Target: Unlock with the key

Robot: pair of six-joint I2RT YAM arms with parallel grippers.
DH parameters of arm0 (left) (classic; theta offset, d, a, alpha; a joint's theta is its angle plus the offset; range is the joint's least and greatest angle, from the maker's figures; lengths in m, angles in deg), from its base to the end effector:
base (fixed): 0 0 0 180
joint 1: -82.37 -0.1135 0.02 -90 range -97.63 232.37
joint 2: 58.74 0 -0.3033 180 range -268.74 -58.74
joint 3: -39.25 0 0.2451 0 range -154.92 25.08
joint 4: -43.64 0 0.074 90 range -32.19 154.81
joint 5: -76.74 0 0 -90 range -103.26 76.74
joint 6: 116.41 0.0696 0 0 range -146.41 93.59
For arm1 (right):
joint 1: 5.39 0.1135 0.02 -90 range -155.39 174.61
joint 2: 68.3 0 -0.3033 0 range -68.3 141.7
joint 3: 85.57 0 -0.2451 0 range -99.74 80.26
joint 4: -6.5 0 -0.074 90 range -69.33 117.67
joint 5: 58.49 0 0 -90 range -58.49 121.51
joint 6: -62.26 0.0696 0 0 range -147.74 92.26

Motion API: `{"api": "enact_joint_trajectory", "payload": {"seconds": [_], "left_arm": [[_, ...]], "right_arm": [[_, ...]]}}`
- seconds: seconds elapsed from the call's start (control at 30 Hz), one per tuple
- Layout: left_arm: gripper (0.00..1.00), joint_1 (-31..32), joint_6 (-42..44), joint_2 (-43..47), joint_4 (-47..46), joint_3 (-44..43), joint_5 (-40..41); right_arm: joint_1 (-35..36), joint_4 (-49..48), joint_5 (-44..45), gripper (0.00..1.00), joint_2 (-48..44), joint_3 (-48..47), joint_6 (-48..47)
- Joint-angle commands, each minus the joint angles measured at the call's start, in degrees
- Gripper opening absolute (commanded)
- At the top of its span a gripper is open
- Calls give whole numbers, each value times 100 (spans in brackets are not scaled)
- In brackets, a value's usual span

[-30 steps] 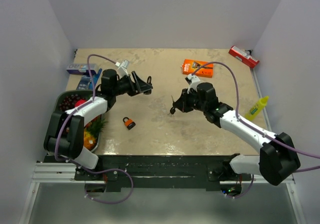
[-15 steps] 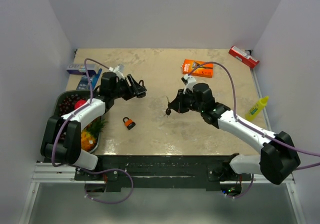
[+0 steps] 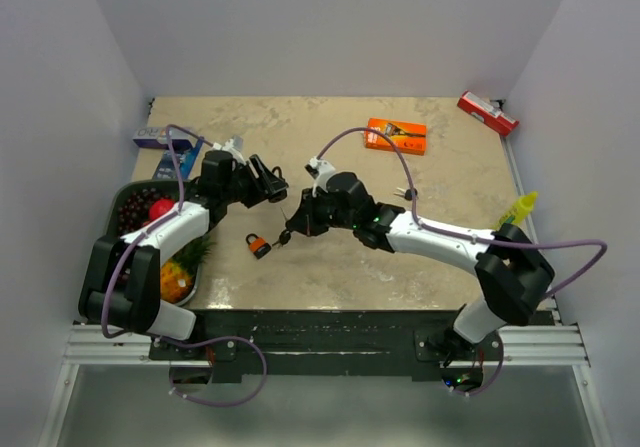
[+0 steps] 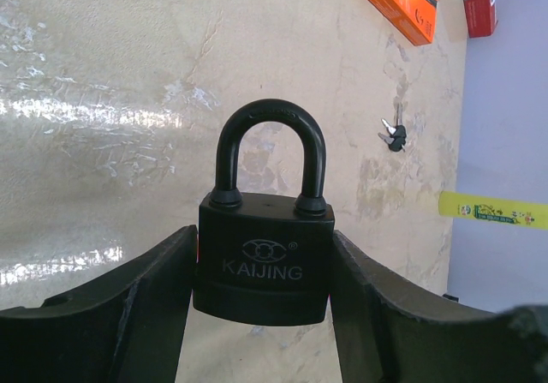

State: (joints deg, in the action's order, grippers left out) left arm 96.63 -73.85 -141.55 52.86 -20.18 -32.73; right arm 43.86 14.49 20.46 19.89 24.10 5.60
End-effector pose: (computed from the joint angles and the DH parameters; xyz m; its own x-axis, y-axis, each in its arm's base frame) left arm 0.3089 -0.1024 0.2419 -0.7247 -0.5323 -0.4375 -0.0435 0.6690 -0.7420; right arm 0.2326 0.2904 0.2794 -0.7083 0.0043 -0.7059 -0.5588 0.6076 0.5644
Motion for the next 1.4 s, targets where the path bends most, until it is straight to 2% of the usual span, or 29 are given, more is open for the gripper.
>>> {"api": "enact_joint_trajectory", "payload": {"seconds": [0.0,0.43,1.37], "left_arm": [[0,-37,-90,309,-481,-133,-101],[0,-37,7,405,-410,-185,-40],[0,-37,51,432,-366,-221,-40]], "right_arm": [[102,-455,94,0,374,-404,322],[67,-420,-47,0,1113,-931,401],[-294,-499,-38,0,1368,-1028,577]]}}
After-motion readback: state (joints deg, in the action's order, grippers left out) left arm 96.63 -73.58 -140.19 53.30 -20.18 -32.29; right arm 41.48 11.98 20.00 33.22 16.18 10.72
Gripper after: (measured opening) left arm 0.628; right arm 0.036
